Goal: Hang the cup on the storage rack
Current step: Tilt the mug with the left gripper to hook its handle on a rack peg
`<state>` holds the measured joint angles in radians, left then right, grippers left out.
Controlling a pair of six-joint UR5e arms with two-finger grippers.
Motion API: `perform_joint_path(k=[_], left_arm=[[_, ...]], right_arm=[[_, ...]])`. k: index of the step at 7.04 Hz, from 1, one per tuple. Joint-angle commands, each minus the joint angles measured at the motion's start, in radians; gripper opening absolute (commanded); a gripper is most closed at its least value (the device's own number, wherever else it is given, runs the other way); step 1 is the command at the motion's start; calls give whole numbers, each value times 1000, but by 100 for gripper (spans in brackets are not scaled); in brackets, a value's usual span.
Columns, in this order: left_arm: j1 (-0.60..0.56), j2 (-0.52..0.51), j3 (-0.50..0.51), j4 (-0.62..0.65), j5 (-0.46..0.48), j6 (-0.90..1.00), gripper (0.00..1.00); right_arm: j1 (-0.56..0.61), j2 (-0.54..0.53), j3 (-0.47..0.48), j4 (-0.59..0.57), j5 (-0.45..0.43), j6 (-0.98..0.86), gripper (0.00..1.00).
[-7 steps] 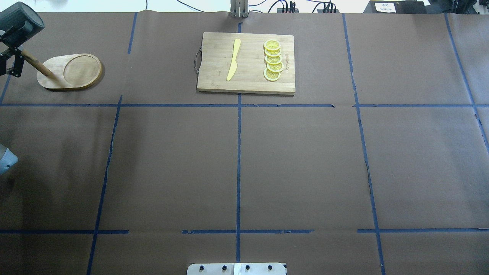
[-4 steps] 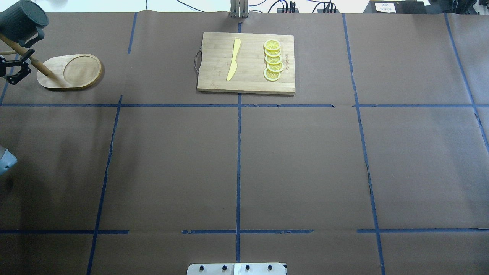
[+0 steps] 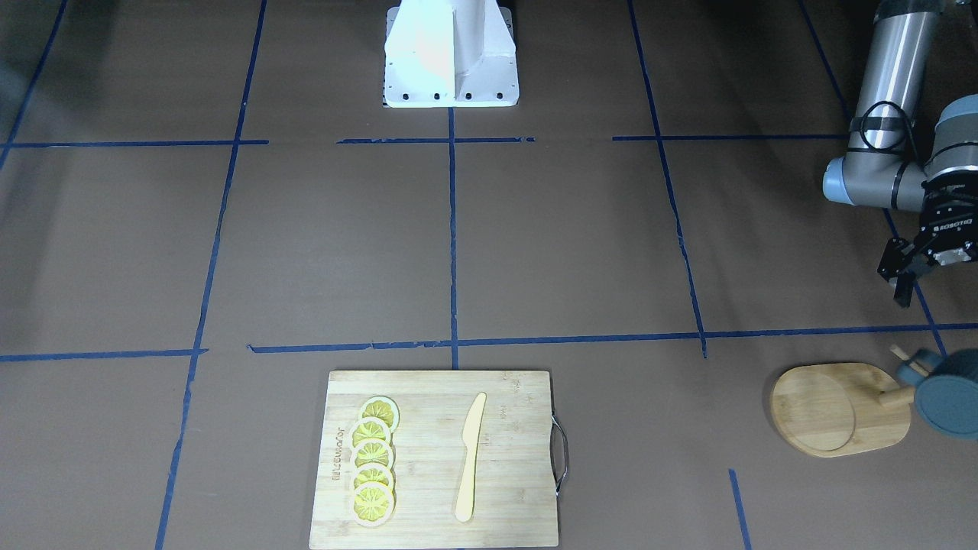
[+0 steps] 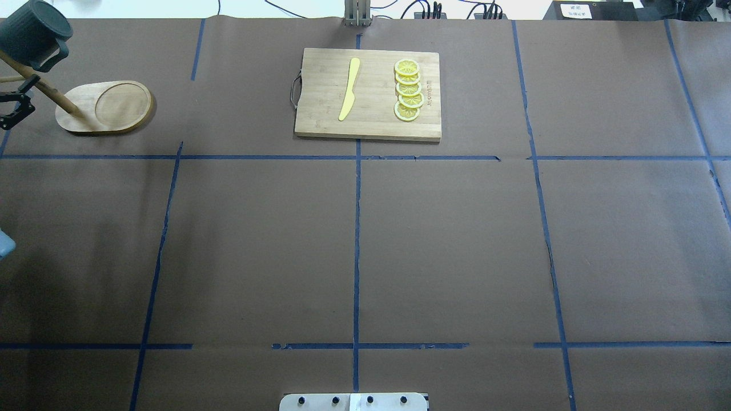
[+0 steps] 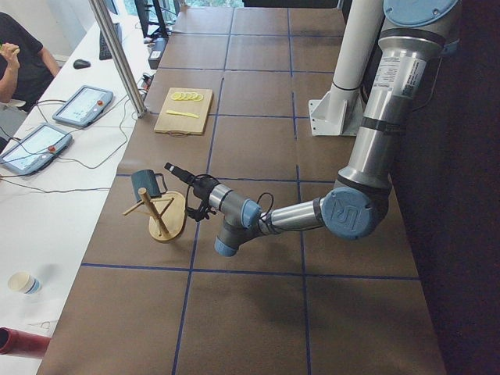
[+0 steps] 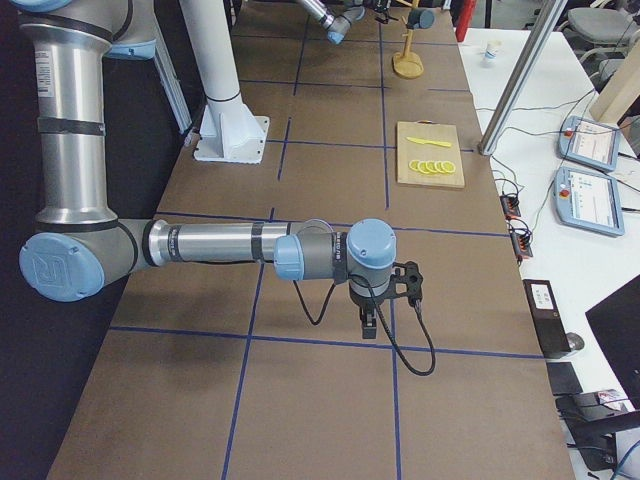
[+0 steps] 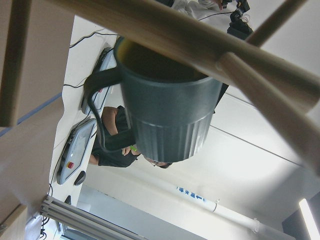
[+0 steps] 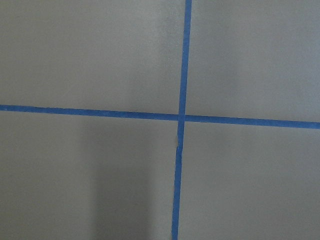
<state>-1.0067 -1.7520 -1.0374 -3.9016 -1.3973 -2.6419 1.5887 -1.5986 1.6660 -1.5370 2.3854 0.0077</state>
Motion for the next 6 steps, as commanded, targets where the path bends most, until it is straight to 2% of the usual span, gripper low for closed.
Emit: perform_joint_path(k=[1, 2, 3, 4, 5, 6], left_arm=[[-10, 193, -268, 119, -73, 0, 100], [-77, 247, -367, 214, -130, 14, 100], [-225, 252, -422, 320, -295, 72, 100], [-354, 241, -459, 420, -465, 203, 100], [-427, 246, -513, 515, -559, 365, 100], [-497, 261, -542, 580, -628, 639, 100]], right_arm=[[1, 0, 0, 0, 0, 0, 100], [1, -1, 0, 0, 0, 0, 100], [1, -3, 0, 0, 0, 0, 100], [1, -1, -2, 0, 0, 0, 100], [1, -1, -2, 0, 1, 2, 100], [1, -1, -2, 0, 0, 0, 100]])
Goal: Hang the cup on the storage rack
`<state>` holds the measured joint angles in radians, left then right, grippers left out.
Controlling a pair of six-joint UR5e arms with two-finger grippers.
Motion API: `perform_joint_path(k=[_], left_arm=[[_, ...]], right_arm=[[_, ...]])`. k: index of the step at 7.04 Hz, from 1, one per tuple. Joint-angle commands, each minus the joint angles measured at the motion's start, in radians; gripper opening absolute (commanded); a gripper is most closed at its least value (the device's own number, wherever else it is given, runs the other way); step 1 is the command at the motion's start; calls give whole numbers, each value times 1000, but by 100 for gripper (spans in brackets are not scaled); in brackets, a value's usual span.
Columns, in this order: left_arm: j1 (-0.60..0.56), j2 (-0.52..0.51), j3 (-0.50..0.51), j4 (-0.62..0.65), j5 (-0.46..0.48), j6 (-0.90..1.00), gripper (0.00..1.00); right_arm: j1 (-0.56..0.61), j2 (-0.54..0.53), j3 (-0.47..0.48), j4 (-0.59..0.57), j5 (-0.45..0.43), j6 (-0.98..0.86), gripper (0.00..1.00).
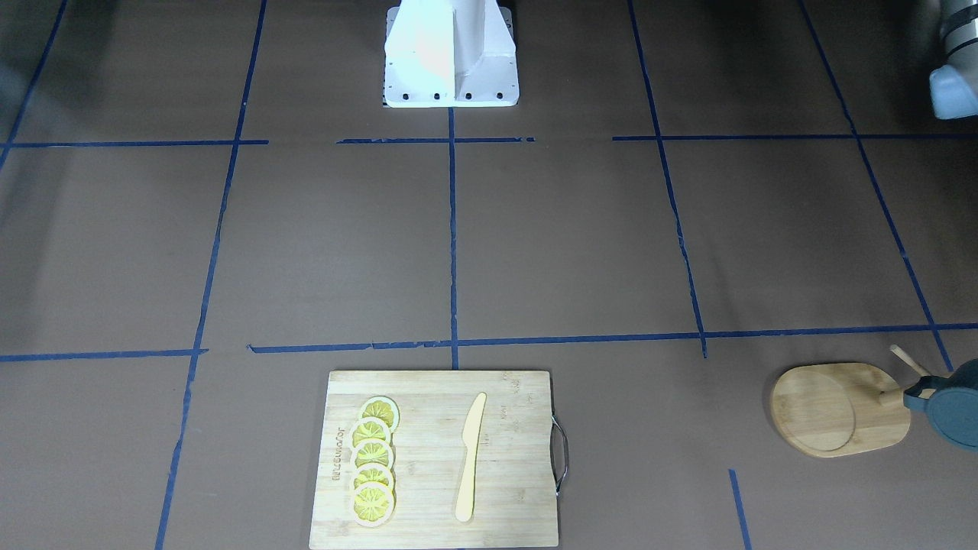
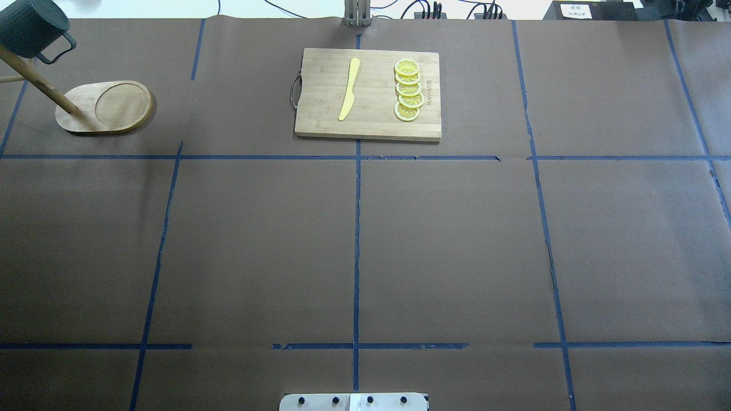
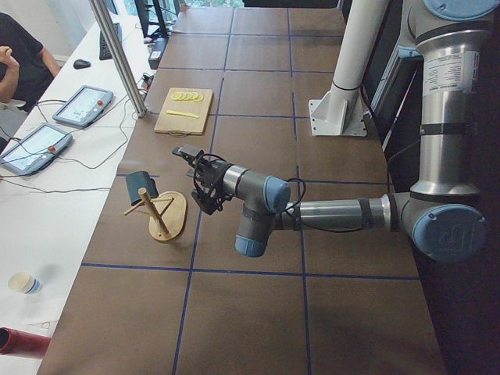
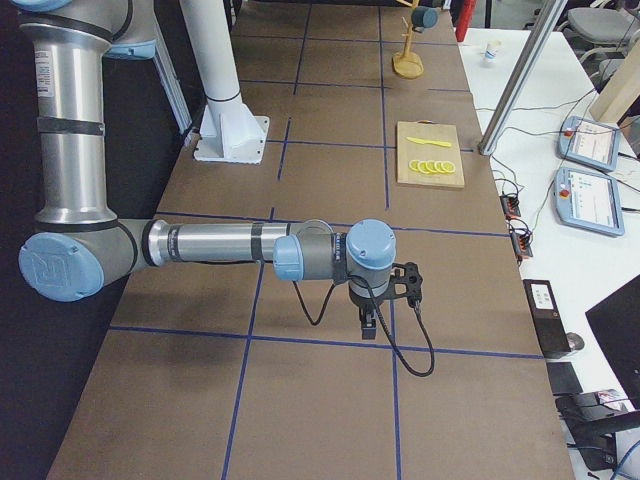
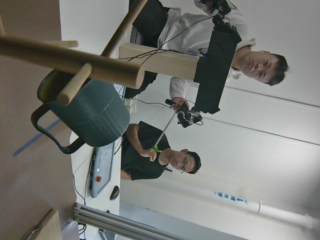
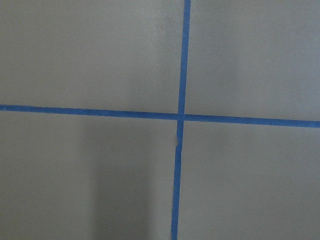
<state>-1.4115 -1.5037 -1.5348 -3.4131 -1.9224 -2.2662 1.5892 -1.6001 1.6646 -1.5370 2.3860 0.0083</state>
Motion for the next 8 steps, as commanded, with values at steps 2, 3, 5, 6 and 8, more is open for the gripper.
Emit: perform_joint_path(k=[2, 3, 5, 6, 8], left_arm=[[-196, 45, -59, 241, -210, 716, 100], [-222, 46, -82, 376, -214, 958, 100], [-244, 76, -110, 669, -211, 1460, 100], [-254, 76, -111, 828, -211, 1670, 100], [-253, 70, -113, 1240, -210, 2066, 100]], right_arm=[[0, 0, -6, 0, -1, -2, 100], [-1, 0, -8, 0, -2, -2, 100], [-2, 0, -11, 0, -2, -1, 100], [-2, -1, -11, 0, -1, -1, 100], [0, -1, -16, -2, -1, -1, 100]])
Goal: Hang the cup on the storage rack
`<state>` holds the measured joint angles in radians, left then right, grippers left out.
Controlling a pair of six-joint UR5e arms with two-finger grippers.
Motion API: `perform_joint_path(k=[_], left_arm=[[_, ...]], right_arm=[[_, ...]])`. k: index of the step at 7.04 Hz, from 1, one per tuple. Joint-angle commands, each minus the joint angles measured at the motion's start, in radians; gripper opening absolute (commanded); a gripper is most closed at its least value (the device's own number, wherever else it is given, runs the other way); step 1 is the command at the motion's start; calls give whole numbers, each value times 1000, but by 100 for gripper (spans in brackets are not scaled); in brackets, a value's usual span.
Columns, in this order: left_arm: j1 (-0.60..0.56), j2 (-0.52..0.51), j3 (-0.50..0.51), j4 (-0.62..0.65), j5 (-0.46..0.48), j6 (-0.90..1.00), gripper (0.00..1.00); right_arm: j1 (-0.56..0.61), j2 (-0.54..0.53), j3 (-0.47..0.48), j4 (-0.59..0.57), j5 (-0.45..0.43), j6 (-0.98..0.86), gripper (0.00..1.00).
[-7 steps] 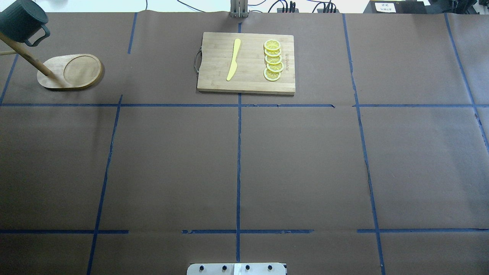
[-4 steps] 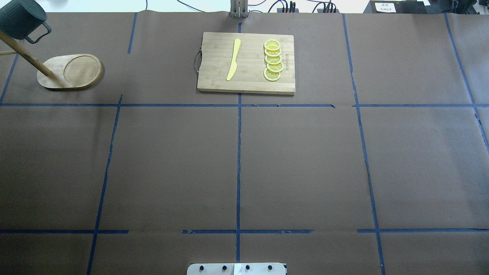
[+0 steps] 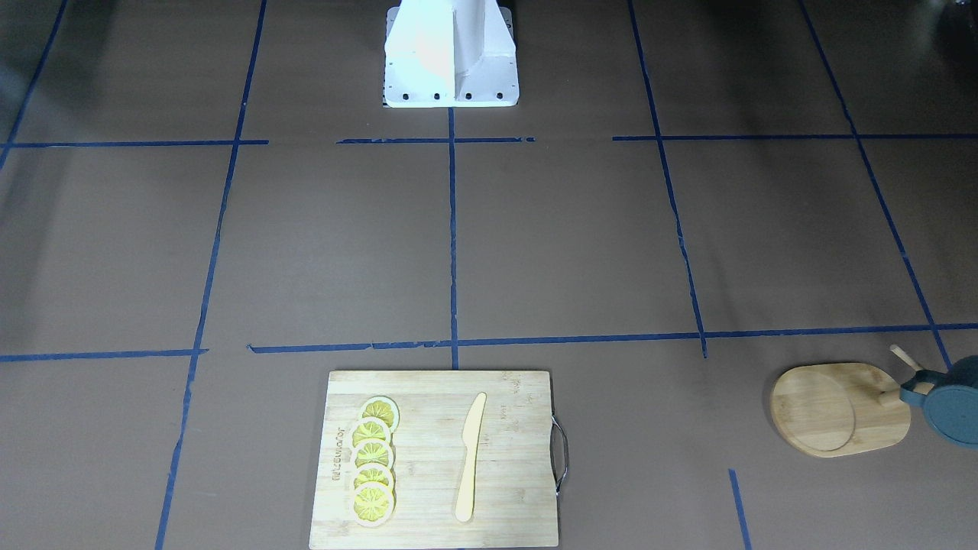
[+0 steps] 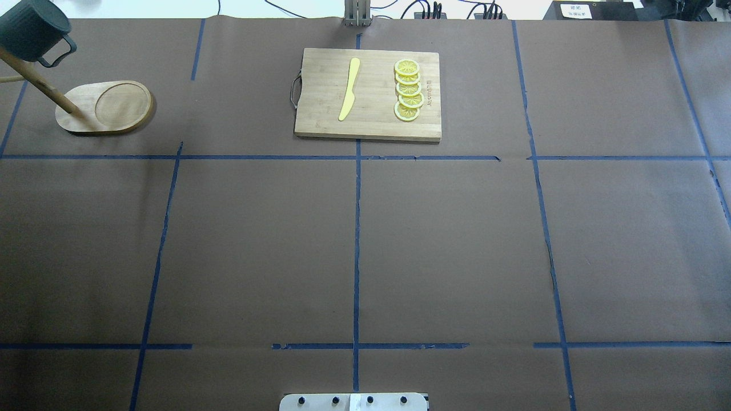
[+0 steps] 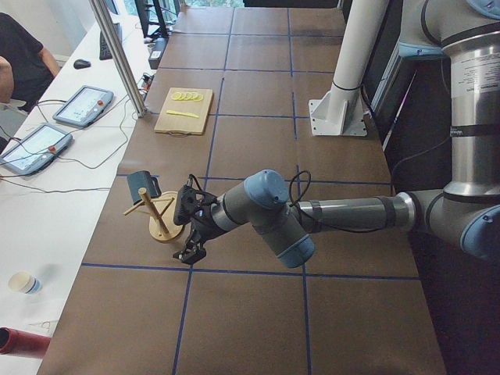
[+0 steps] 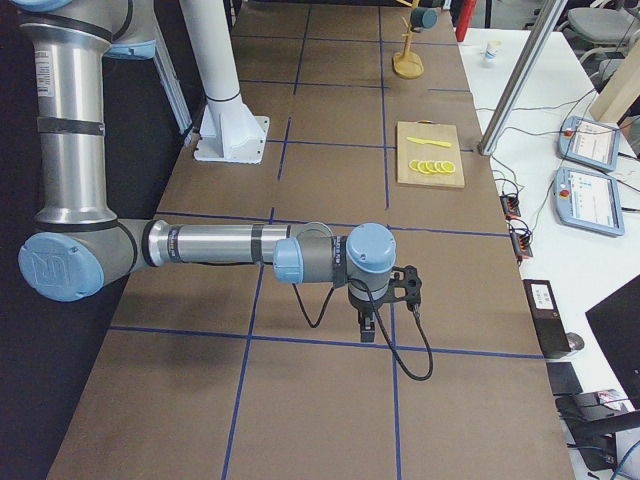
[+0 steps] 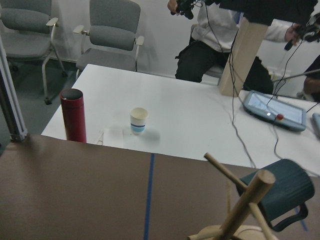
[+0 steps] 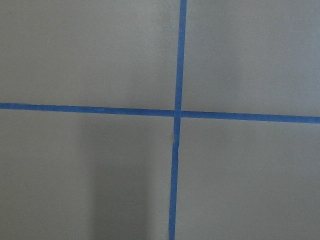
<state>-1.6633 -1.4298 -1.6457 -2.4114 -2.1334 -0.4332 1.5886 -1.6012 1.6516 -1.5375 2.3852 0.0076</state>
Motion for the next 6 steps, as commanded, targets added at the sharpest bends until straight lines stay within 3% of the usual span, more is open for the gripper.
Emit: perform_joint_path(k=[1, 2, 3, 6], left_arm=[[3, -18, -6, 458, 0, 360, 100], [11, -26, -13, 635, -22, 448, 100], [70, -40, -20, 796, -102, 479, 100], [100, -46, -10, 832, -134, 488, 100]], right_arm=[[1, 0, -7, -1, 2, 2, 100], [1, 0, -9, -3, 6, 2, 100], [1, 0, -13, -3, 8, 2, 100], [-1, 1, -38, -1, 11, 0, 100]])
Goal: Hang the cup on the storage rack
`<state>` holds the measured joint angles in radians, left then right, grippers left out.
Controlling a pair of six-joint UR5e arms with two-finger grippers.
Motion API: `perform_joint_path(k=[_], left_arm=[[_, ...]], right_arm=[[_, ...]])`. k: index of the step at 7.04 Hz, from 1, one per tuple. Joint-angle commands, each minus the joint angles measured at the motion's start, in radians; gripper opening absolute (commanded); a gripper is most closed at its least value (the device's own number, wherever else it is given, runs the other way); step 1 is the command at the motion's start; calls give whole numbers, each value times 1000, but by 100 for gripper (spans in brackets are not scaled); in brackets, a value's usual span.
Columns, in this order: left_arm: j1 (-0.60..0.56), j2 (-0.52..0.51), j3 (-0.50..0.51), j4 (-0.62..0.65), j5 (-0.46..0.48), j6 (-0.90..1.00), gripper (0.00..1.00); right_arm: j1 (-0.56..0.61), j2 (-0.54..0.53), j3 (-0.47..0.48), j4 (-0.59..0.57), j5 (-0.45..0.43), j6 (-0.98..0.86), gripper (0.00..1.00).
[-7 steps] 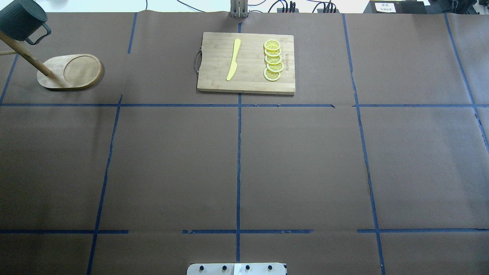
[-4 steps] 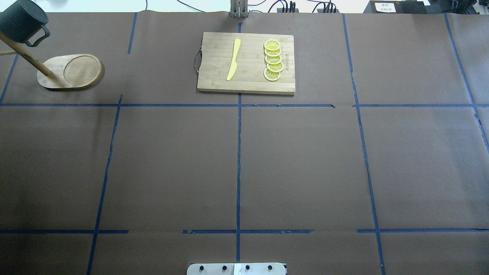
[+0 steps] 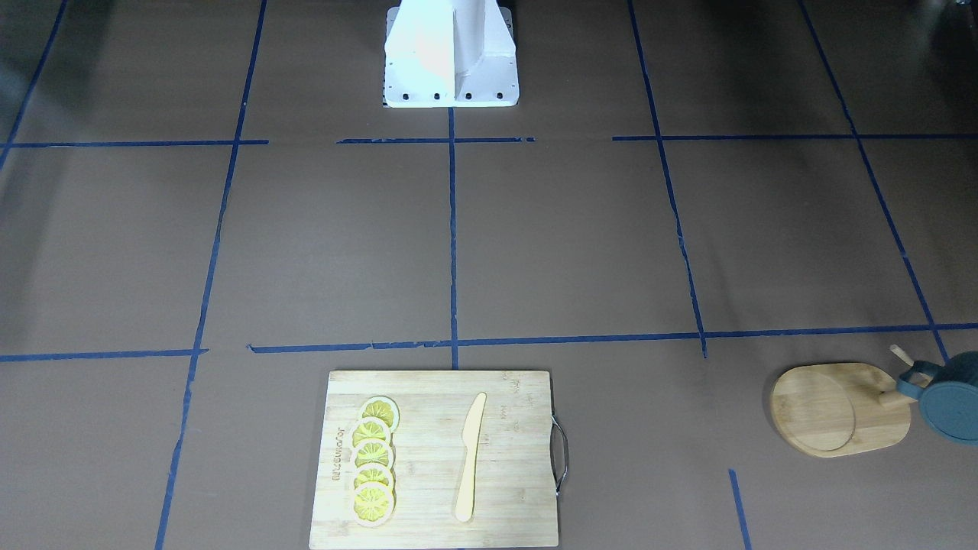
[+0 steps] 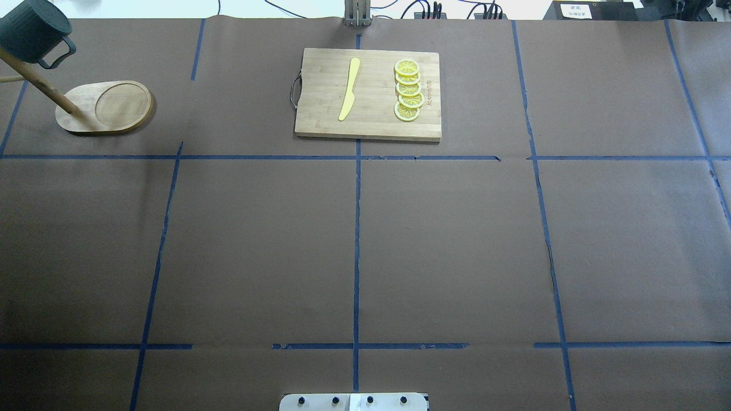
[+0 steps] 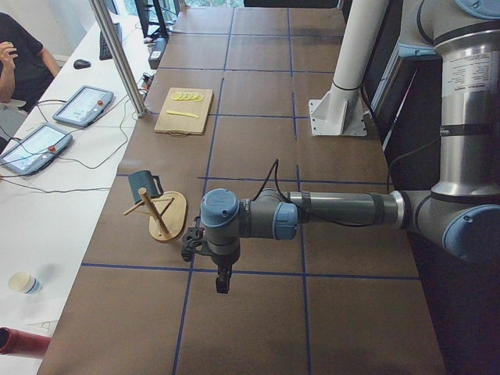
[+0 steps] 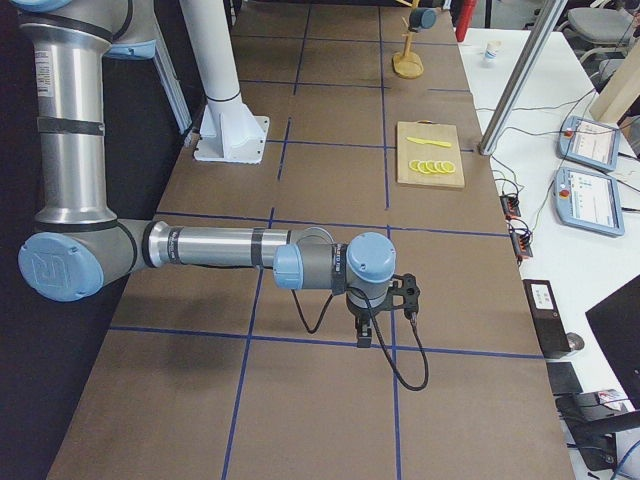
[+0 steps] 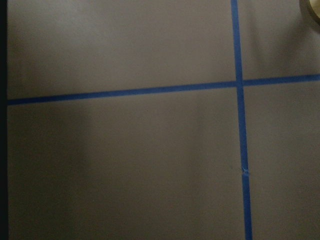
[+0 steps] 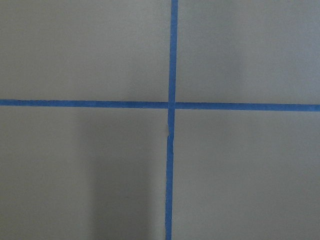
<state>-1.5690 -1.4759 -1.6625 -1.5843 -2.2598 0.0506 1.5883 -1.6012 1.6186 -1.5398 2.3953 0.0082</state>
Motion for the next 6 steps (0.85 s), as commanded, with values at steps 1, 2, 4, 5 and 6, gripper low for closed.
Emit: perform_joint_path(k=[1, 2, 4, 5, 6], left_arm=[[6, 5, 1, 4, -9, 5, 100], [6, 2, 1, 4, -9, 5, 100], [4, 2, 0, 7, -10, 5, 100], [4, 0, 1, 7, -24, 3, 100], [4, 0, 9, 3, -96, 3, 100]], right_arm=[[1, 3, -6, 1, 1, -1, 100], [1, 4, -6, 1, 1, -1, 100], [1, -2, -5, -2, 14, -1, 100], [1, -19, -6, 0, 34, -1, 100], [1, -20, -5, 1, 35, -1, 100]])
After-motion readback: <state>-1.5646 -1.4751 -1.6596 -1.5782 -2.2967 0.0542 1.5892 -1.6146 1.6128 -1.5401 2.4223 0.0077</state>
